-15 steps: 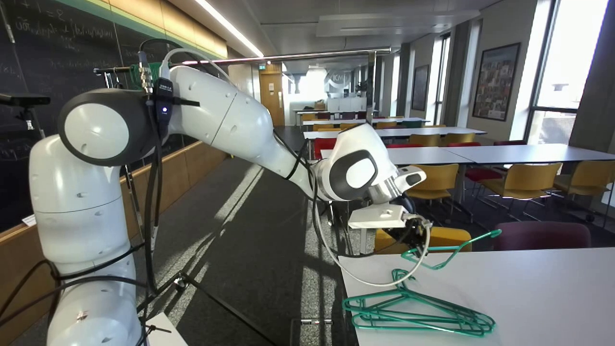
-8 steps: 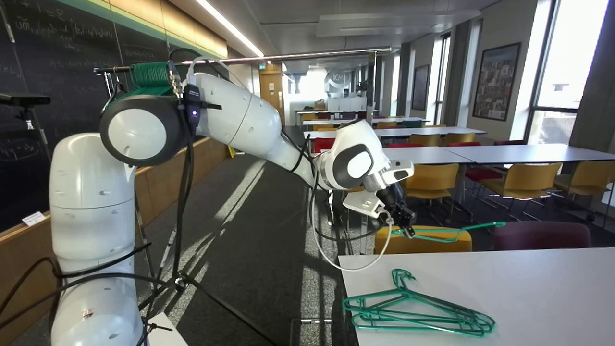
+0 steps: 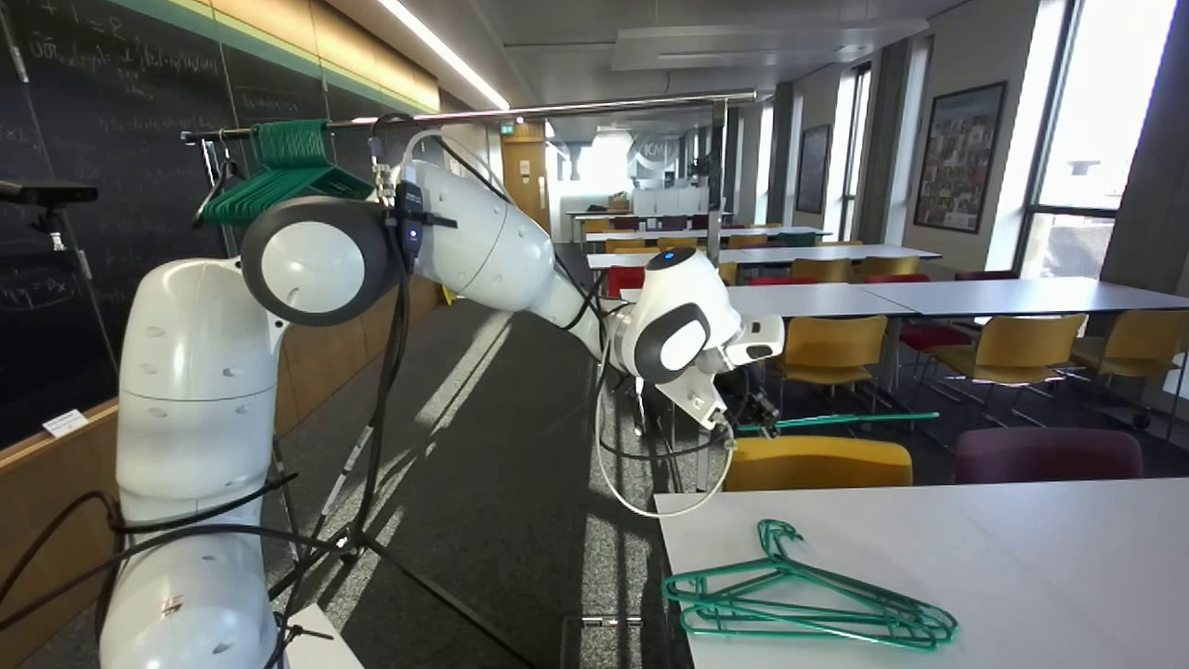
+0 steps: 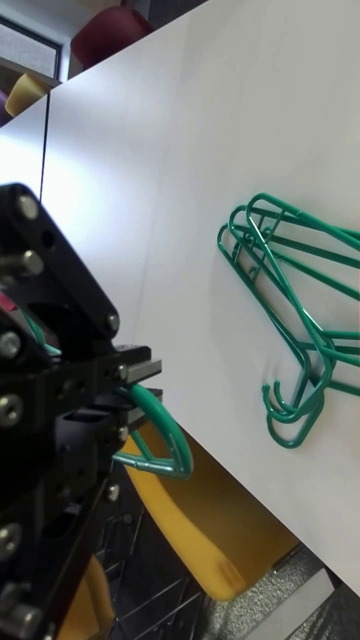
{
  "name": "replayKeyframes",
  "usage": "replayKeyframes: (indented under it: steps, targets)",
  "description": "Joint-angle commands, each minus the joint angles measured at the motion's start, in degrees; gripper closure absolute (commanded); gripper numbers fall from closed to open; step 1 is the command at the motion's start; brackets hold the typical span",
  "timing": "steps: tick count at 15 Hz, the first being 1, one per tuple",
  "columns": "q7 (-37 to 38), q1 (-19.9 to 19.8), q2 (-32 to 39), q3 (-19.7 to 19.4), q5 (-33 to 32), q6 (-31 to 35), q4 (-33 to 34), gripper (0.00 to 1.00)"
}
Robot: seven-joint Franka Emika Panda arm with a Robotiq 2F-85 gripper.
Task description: Unhang the hanger on the right
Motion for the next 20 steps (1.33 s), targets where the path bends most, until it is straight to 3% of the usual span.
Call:
replayKeyframes:
  steps: [1,5,8,15,16,20]
  targets:
    - [-3.8,-1.3,-0.3,0.4,4.2,6.3,-2.8,0.97]
    - [-9.7,-4.5,-0.5,4.6,15.5,7.8,-5.8,0.97]
    - [-17.2,-7.1,-0.4,8.1,24.3,3.7,-6.0,0.97]
    - [-22.3,-7.6,0.3,5.0,22.7,-1.6,-7.5,0.97]
    - [-20.3,-6.8,1.4,5.1,23.3,-0.1,-7.0,0.89]
    - [-20.9,-7.0,1.6,4.7,23.2,-0.6,-7.0,0.89]
